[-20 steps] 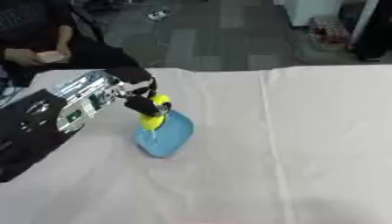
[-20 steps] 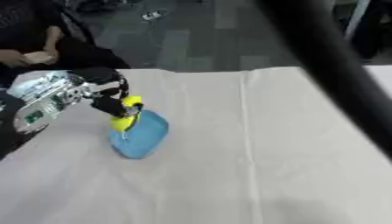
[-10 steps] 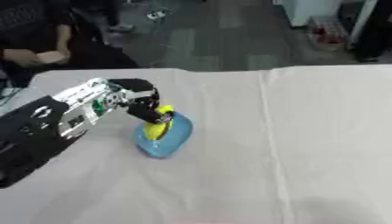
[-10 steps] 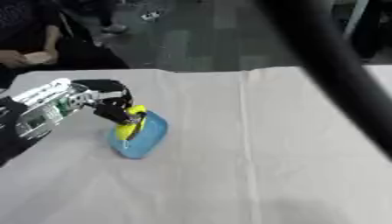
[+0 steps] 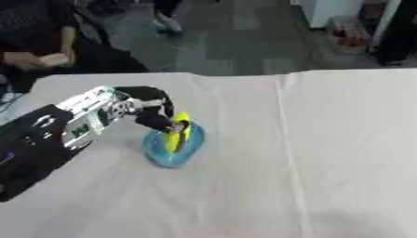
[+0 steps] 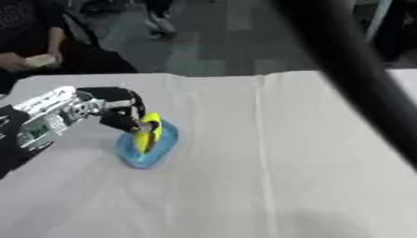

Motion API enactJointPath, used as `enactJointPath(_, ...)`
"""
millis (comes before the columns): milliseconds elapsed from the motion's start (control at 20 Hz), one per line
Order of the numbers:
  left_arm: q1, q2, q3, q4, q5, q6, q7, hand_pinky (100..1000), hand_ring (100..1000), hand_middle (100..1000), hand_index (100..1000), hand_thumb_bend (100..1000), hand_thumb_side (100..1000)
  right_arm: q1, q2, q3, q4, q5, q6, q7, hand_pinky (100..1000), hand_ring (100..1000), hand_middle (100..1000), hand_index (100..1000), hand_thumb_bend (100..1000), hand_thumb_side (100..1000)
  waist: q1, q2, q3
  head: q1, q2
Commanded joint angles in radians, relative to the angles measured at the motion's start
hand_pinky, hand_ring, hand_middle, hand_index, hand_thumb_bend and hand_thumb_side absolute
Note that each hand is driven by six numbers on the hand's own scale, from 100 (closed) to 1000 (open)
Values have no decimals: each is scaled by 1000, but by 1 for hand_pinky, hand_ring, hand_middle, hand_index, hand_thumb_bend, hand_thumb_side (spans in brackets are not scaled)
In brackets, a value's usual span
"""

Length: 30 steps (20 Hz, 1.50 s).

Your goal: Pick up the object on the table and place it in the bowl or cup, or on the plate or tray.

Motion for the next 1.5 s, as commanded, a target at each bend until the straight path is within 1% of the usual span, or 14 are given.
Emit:
enactJointPath(50,-4,17,20,0,-36,-8,18,719,853,862,810,361,954,-9,-23,-10,-14,-4,-4,3,151,413,466,152,100,969,-2,-13,1,-9,-11)
enactJointPath(100,-3,18,21,1,-45,-12,21,719,853,862,810,361,954,-9,-23,-10,-14,-4,-3,4,151,413,466,152,100,969,-3,-13,1,-9,-11)
enactJointPath(150,-3,18,22,2,-54,-15,23,742,874,876,821,398,941,-9,-22,-10,-14,-4,-3,4,151,413,466,151,100,969,-3,-13,1,-8,-11)
enactJointPath(200,-4,18,23,4,-62,-17,23,747,879,879,824,407,937,-8,-22,-10,-14,-3,-3,4,151,413,466,151,100,969,-3,-13,2,-7,-10)
enactJointPath(250,-4,19,24,5,-71,-19,21,780,901,894,835,443,927,-8,-21,-9,-14,-3,-3,5,151,413,466,151,100,969,-3,-13,2,-6,-11)
enactJointPath(450,-4,25,31,8,-103,-16,4,835,936,919,853,504,910,-6,-20,-9,-14,-1,-3,5,151,413,466,150,100,969,-4,-13,5,-5,-13)
enactJointPath(700,6,36,52,-4,-119,2,-5,840,937,925,857,512,906,-1,-19,-8,-14,4,-3,4,150,413,466,148,100,969,-5,-15,11,-7,-16)
enactJointPath(850,24,45,79,-44,-97,17,23,813,917,923,856,495,916,8,-16,-8,-14,14,-1,2,149,413,466,143,100,970,-8,-17,22,-14,-22)
enactJointPath(900,36,49,92,-71,-86,23,43,811,913,923,855,492,918,12,-14,-8,-14,19,-1,1,149,413,466,143,100,970,-10,-18,27,-19,-25)
enactJointPath(1100,119,79,130,-208,-31,47,109,792,896,921,852,488,923,37,-7,-6,-14,55,2,-9,147,413,466,136,100,972,-12,-26,56,-56,-68)
enactJointPath(1250,208,94,174,-321,18,82,158,741,860,912,848,474,933,61,2,1,-14,93,3,-22,146,415,464,124,100,976,-18,-36,81,-72,-90)
enactJointPath(1350,277,85,203,-408,43,104,193,683,825,900,850,470,937,82,15,6,-14,127,5,-33,144,414,464,119,100,977,-23,-43,101,-84,-103)
enactJointPath(1450,323,68,221,-442,66,89,232,664,817,895,839,462,940,105,32,14,-14,168,11,-47,139,414,464,105,100,984,-30,-49,121,-100,-114)
enactJointPath(1500,340,50,230,-447,71,65,258,641,807,890,835,448,949,121,43,21,-14,193,17,-54,139,415,464,100,100,986,-35,-53,135,-112,-120)
